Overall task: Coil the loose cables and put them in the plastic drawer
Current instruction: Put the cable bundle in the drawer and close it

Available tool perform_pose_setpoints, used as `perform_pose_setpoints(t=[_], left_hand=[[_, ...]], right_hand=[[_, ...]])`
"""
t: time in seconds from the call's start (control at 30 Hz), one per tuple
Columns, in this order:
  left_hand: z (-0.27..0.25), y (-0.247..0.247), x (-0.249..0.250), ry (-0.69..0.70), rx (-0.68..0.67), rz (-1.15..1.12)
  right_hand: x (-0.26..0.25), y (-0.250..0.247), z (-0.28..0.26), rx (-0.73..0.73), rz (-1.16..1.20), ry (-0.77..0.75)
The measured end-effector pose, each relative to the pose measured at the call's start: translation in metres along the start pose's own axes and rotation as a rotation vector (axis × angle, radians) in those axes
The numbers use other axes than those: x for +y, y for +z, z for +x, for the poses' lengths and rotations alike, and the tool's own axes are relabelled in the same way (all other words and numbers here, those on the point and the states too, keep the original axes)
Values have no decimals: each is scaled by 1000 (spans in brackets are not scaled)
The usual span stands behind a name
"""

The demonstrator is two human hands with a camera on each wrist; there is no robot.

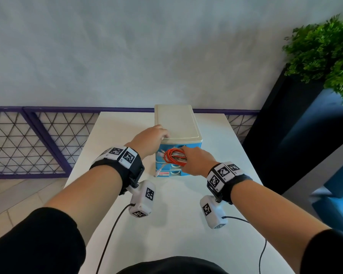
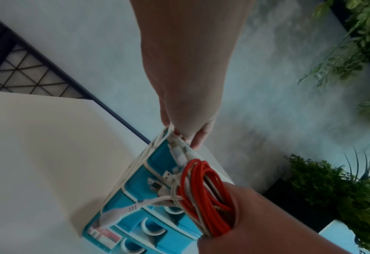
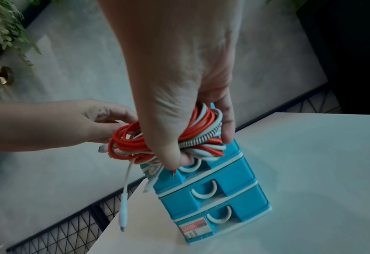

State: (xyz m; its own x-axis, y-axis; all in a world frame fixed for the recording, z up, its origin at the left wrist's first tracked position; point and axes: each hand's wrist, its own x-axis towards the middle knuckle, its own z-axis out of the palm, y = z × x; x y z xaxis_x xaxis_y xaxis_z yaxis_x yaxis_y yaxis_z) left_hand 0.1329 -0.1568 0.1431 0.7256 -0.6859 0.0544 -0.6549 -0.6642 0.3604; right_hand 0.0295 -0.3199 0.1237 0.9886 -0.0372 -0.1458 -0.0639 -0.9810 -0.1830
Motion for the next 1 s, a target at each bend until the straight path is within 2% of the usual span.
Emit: perform_pose_setpoints(t=[0.17,0.37,0.53,0.67,0.77,0.9,1.0], left_hand=[[2,0,4,3,21,48],[3,-1,6,-14,24,40],[4,-4,6,-38,11,23],[0,-1,4,6,-35,73],[2,-3,6,-68,-155,93],[-2,-7,0,-22,-338,108],[-9,-8,0,-30,-376,28]], right_hand=[[-2,3,2,73,6,-4],[-6,-12,3,-78,69,-22],[-5,-55,-7,-351,-22,-99],[0,-79,-9,-416,4,-111],[7,-99,-7,-395,82,-93],[11,-109,-2,-259,112,-58],[8,-100,1,-236,116,-37]])
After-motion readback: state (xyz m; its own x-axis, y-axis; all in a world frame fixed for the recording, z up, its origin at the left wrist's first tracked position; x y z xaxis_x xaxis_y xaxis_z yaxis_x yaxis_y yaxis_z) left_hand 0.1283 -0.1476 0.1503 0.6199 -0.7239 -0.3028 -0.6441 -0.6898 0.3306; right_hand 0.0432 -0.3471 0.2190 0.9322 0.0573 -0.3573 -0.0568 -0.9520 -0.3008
